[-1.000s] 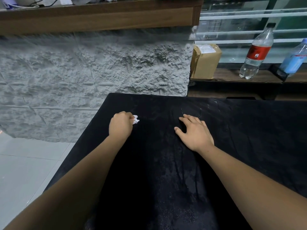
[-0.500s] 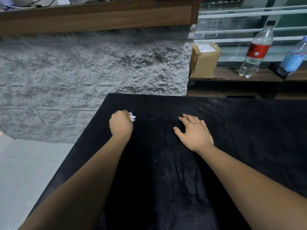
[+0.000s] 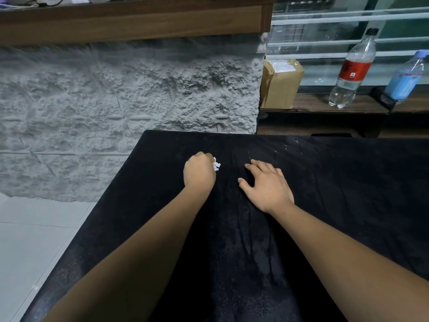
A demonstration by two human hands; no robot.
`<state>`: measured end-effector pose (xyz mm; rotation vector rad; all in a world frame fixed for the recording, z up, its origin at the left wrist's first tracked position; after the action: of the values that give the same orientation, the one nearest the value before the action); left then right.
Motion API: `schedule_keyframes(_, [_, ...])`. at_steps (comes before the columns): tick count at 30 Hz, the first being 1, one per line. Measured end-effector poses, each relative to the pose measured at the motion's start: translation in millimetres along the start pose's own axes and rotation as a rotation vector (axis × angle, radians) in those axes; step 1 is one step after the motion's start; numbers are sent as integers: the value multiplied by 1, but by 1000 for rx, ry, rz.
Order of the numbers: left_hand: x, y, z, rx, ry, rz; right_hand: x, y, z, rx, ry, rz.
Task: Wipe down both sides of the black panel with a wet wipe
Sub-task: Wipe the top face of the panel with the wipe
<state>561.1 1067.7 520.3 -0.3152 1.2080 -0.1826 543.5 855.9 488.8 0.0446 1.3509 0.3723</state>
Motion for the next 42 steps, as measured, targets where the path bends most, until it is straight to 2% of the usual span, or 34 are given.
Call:
schedule_keyframes(8, [-11,29,14,98,81,-81,0,-1,0,-10,-9,2])
schedule_keyframes(18, [-29,78,26,5,41,-62,0,-1,-1,-14,-9,7])
schedule_keyframes(25, [-35,113,38,-135,-24,-31,-1,0,-1,-17,-10,-2])
schedule_keyframes(31, [-22,82,35,-295,-122,-12,-1,2,-1,-19,-9,-15])
schedule_keyframes(42, [15,-4,34,-38,-50,-44,-3,3,-2,-16,4,-15])
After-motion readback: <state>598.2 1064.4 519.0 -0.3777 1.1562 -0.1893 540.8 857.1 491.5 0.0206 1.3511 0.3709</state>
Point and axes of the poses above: each hand's wrist, its own z-axis towards the middle knuckle, its own x-axis out of the palm, y = z × x, the point moved 4 cm from there along z, towards the middle knuckle, and after that the axes turned 1 degree about -y, right-handed, at the moved point
